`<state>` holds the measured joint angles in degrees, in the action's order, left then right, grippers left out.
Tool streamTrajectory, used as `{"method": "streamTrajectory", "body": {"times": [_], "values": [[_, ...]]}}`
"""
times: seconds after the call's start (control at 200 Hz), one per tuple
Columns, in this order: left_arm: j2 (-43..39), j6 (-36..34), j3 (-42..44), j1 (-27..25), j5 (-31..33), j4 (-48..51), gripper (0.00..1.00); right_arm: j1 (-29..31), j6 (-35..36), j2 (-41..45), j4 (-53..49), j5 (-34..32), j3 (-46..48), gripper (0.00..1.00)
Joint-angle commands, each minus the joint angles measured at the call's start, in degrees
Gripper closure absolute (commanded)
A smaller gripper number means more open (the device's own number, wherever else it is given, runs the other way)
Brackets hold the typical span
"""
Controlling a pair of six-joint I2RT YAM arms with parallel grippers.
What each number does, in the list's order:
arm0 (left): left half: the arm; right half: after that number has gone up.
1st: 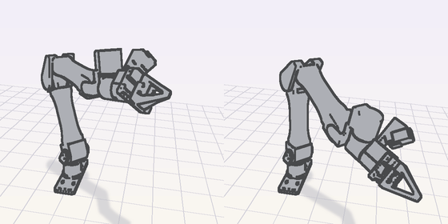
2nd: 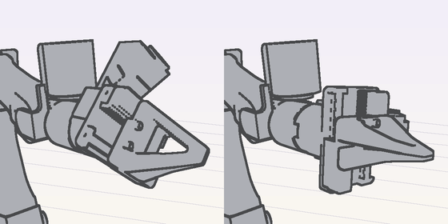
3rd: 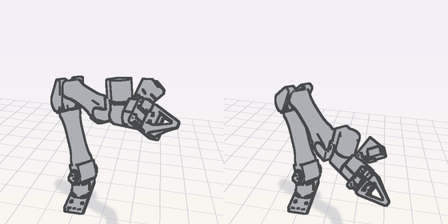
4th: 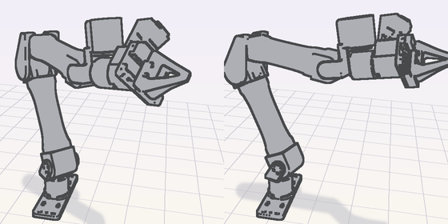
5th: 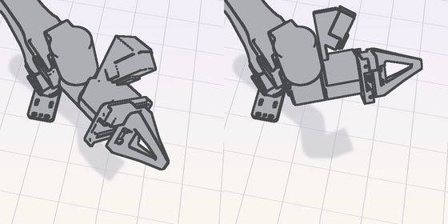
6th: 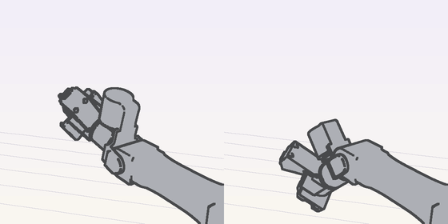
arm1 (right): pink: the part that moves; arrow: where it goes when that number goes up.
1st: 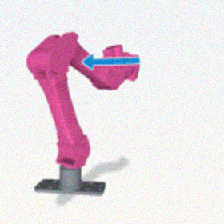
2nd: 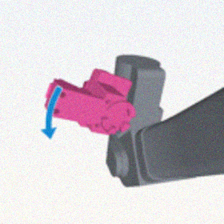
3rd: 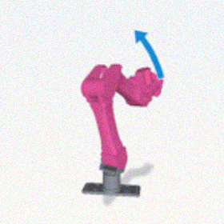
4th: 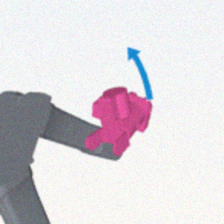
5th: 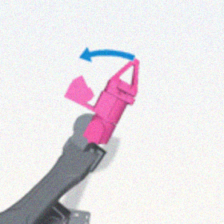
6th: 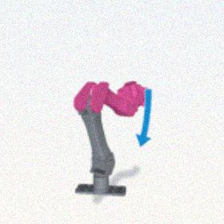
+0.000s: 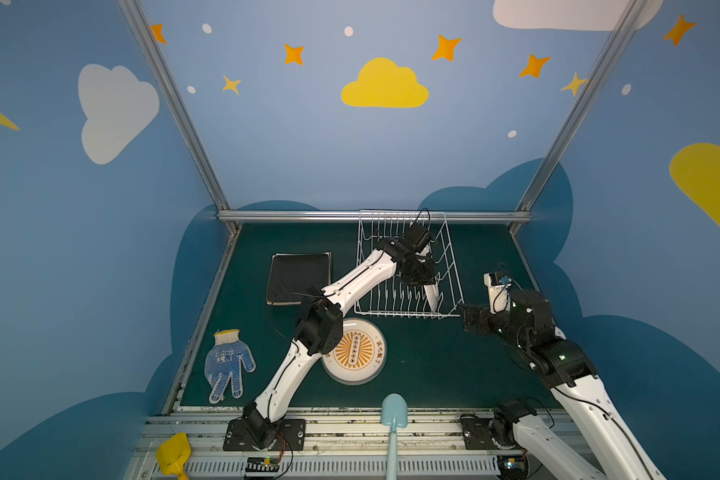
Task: Unload the plates from the dish rack
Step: 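Grip the rim of the last plate in the rack with the left gripper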
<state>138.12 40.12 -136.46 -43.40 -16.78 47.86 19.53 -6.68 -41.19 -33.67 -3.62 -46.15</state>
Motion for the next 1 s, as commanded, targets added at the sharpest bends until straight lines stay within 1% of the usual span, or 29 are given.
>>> {"method": "streamTrajectory", "body": {"times": [0.0,0.105,0.325,0.481,0.636,0.721,0.811,0.921,0.996], "values": [[-1.0,0.7,0.7,0.3,0.3,0.7,0.9,-0.3,-0.3,0.4,0.8,-0.7,0.0,0.03],[-2.6,1.6,0.7,0.3,-1.4,-0.3,0.97,-0.3,0.1,0.2,0.7,-0.9,-0.5,0.03],[-6.4,1.9,0.2,0.8,-3.7,-1.2,0.97,-0.8,0.4,-1.1,0.1,-0.9,-2.6,0.03],[-8.9,0.9,-0.6,1.2,-4.5,-1.1,0.97,-1.0,-0.7,-2.3,-0.3,-1.0,-4.4,0.03],[-10.5,-1.3,-3.0,1.4,-7.3,0.0,0.97,-1.5,-3.2,-3.2,-1.1,-1.2,-7.1,0.02],[-11.9,-3.3,-3.5,1.5,-8.0,0.6,0.97,-2.1,-5.3,-4.0,-2.5,-0.8,-9.1,0.02],[-14.1,-7.0,-3.4,1.6,-7.8,1.7,0.97,-3.3,-7.5,-5.2,-4.0,0.9,-11.6,0.02],[-17.5,-13.1,-2.5,1.5,-3.9,4.1,0.97,-5.2,-10.3,-6.8,-5.3,3.9,-14.4,0.02],[-21.1,-18.2,0.8,1.5,-0.1,3.7,0.97,-6.9,-12.4,-8.1,-6.2,6.8,-15.7,0.02]]}}
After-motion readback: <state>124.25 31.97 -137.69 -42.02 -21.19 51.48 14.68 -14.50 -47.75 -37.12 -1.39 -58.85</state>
